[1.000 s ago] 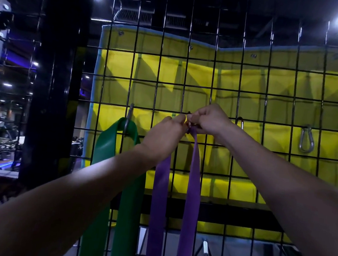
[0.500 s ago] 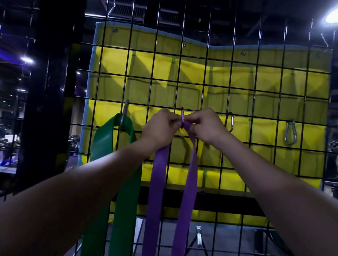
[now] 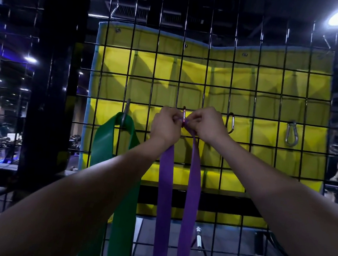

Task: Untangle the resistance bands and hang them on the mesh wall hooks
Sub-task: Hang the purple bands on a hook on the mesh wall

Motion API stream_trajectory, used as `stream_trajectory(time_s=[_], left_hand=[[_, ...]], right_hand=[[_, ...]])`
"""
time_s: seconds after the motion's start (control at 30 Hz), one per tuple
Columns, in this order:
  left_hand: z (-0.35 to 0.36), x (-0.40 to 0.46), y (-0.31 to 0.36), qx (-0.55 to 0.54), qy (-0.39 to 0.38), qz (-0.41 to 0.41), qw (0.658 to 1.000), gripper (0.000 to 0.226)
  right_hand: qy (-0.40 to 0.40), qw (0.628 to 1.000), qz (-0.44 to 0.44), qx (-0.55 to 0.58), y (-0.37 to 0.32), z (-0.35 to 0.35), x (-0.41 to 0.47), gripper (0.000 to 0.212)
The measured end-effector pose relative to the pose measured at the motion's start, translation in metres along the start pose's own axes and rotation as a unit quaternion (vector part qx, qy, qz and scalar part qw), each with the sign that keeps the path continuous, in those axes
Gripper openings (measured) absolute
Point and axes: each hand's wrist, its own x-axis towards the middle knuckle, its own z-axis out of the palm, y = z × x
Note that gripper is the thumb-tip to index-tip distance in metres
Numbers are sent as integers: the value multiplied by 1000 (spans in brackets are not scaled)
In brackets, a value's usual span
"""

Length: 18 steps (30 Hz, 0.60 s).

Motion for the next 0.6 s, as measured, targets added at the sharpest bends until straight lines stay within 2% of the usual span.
stream_trajectory(time_s=[0.23, 0.33, 0.4, 0.47, 0.6], left_hand=[[-2, 7, -3, -11, -19, 0, 1000, 20], [-9, 3, -5, -2, -39, 7, 999, 12], [-14, -2, -6, -7, -45, 7, 999, 18], [-18, -10, -5, -26, -58, 4, 998, 27], [-26, -28, -4, -55, -110, 4, 992, 52]], right_hand=[[58, 997, -38, -44, 1, 10, 5, 17], [73, 996, -44, -22, 6, 12, -2, 16], [68, 997, -45, -4, 8, 14, -9, 17], [45, 998, -42, 26, 9, 14, -17, 27], [-46, 995, -12, 91, 15, 11, -34, 63]])
